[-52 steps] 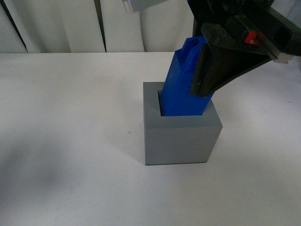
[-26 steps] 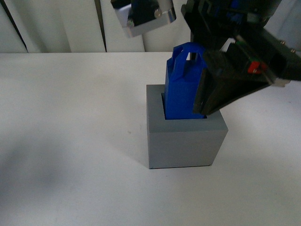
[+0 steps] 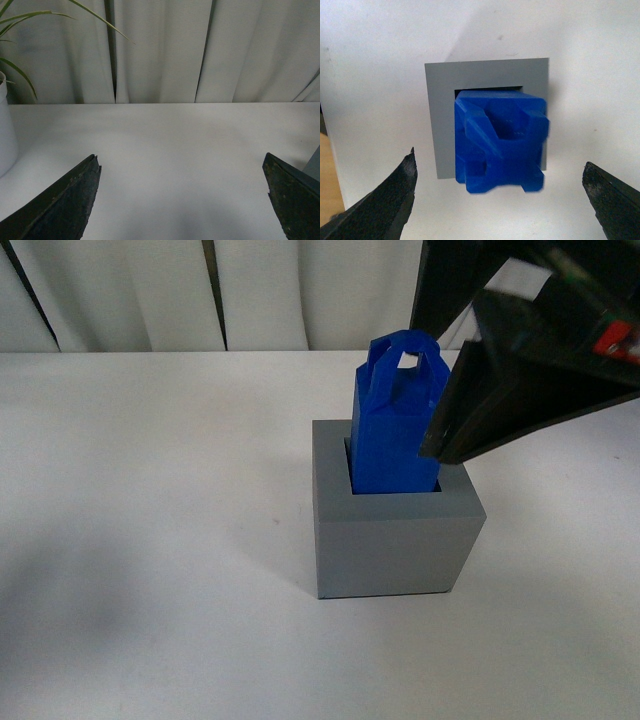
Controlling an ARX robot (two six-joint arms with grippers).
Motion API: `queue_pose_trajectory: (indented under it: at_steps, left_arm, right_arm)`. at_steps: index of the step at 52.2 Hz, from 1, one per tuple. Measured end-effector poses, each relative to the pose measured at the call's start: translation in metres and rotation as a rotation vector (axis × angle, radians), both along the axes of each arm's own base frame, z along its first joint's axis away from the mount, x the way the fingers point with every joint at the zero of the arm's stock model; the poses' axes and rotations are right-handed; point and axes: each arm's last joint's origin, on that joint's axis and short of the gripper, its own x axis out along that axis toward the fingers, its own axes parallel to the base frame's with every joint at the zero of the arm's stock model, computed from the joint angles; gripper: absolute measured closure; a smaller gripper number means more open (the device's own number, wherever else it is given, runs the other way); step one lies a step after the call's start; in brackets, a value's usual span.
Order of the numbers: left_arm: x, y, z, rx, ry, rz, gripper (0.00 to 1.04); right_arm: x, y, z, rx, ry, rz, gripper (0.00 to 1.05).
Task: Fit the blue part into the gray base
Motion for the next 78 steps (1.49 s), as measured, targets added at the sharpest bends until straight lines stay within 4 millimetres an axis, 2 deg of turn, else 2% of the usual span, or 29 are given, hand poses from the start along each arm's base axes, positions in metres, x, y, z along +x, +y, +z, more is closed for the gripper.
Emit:
queue_pose_trajectory:
  at_steps: [11,19,28,36,41,45,51,55,58,65,78]
  left_arm:
    - [0.000,0.000,0.000,0.000,0.000,0.000,0.06]
    - [0.000,0.000,0.000,0.000,0.000,0.000,0.06]
    - [0.000,0.000,0.000,0.000,0.000,0.000,0.06]
    - [0.000,0.000,0.000,0.000,0.000,0.000,0.06]
    - [0.000,0.000,0.000,0.000,-0.001,0.000,0.06]
    - [0.000,0.000,0.000,0.000,0.000,0.000,0.06]
    - [0.000,0.000,0.000,0.000,0.000,0.000,0.06]
    - [0.000,0.000,0.000,0.000,0.000,0.000,0.06]
    - [0.000,0.000,0.000,0.000,0.000,0.001,0.06]
    - [0.000,0.000,0.000,0.000,0.000,-0.001,0.06]
    - [0.000,0.000,0.000,0.000,0.000,0.000,0.06]
  right_arm:
    - [-0.017,-0.035,0.024,0.170,-0.121,-0.074,0.07]
    - [-0.031,-0.070,0.029,0.319,-0.237,-0.186,0.07]
    - [-0.055,-0.108,0.023,0.489,-0.398,-0.366,0.07]
    - [-0.099,-0.137,-0.002,0.698,-0.566,-0.605,0.07]
    - [-0.128,-0.150,-0.032,0.827,-0.660,-0.827,0.07]
    - [-0.134,-0.153,-0.048,0.864,-0.606,-0.916,0.07]
    - [-0.134,-0.153,-0.049,0.890,-0.589,-0.955,0.08]
    - [-0.140,-0.157,-0.055,0.968,-0.809,-1.168,0.24]
    - [-0.145,-0.160,-0.059,0.994,-0.865,-1.237,0.33]
    - [-0.157,-0.161,-0.068,1.029,-0.864,-1.271,0.53]
    - [-0.178,-0.160,-0.085,1.042,-0.850,-1.277,0.99]
